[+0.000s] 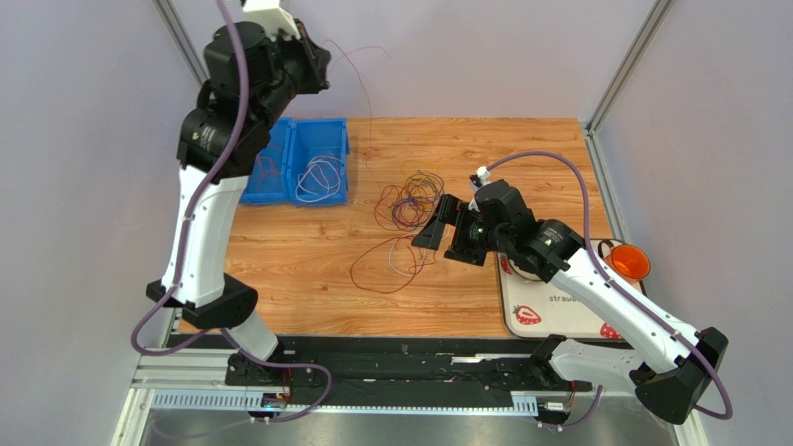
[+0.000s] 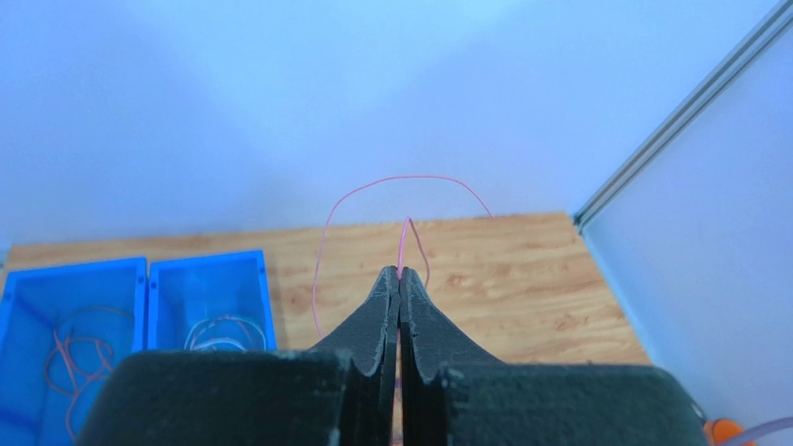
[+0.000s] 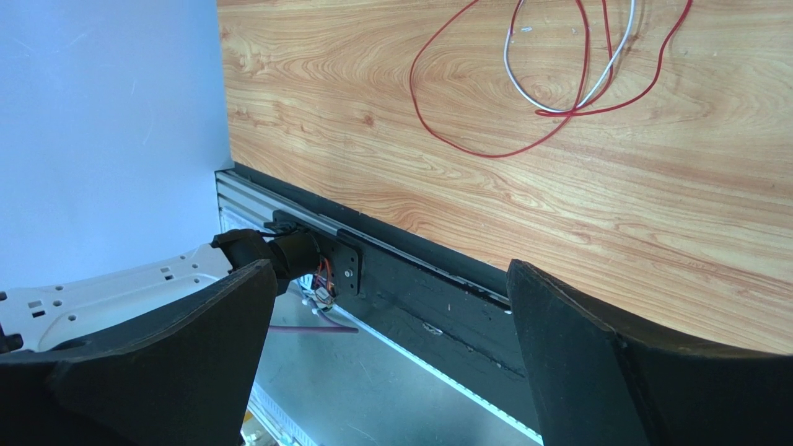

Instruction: Untangle the cables

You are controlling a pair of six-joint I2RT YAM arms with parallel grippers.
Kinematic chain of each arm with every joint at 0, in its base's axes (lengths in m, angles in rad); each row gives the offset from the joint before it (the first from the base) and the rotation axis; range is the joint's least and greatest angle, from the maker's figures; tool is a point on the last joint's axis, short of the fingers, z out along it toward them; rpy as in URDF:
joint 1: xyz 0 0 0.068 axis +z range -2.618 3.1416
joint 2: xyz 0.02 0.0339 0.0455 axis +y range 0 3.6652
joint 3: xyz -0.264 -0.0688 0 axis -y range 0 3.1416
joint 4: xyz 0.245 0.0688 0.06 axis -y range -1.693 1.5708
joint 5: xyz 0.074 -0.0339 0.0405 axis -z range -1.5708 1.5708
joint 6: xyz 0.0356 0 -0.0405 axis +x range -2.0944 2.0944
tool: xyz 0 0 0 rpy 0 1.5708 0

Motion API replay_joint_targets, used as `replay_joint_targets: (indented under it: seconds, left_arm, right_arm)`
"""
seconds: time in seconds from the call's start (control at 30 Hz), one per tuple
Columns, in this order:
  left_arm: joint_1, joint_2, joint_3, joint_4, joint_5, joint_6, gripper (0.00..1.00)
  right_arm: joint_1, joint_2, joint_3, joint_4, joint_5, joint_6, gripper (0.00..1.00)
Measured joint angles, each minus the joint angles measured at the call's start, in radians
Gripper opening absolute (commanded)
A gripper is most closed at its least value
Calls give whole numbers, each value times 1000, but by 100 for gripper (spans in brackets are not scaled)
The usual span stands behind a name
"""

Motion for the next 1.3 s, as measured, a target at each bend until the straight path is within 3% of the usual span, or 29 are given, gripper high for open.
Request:
replay_joint_targets:
  seconds: [0.1,0.23,0.43,0.6,0.83,1.3]
  left_arm:
    - [0,-53,-8,35,0,20,0]
    - [1,-135,-154,85,-18,36,0]
    - [6,-127,-250,88,-22,43,0]
    - [16,-121,-232,109,-36,74,0]
    - [78,-42,-19,165,-73,117,0]
    - [101,-45,-67,519,-112,211,0]
  right_arm:
    - [0,0,-1,0,0,0,99]
    - [0,-8,-17,4,0,0,99]
    - [0,-20,-34,10,1,-8,99]
    - [0,-30,-39,43,-17,-24,99]
    - [0,-44,-67,52,-31,-30,99]
    - [0,-66,-86,61,-41,-31,99]
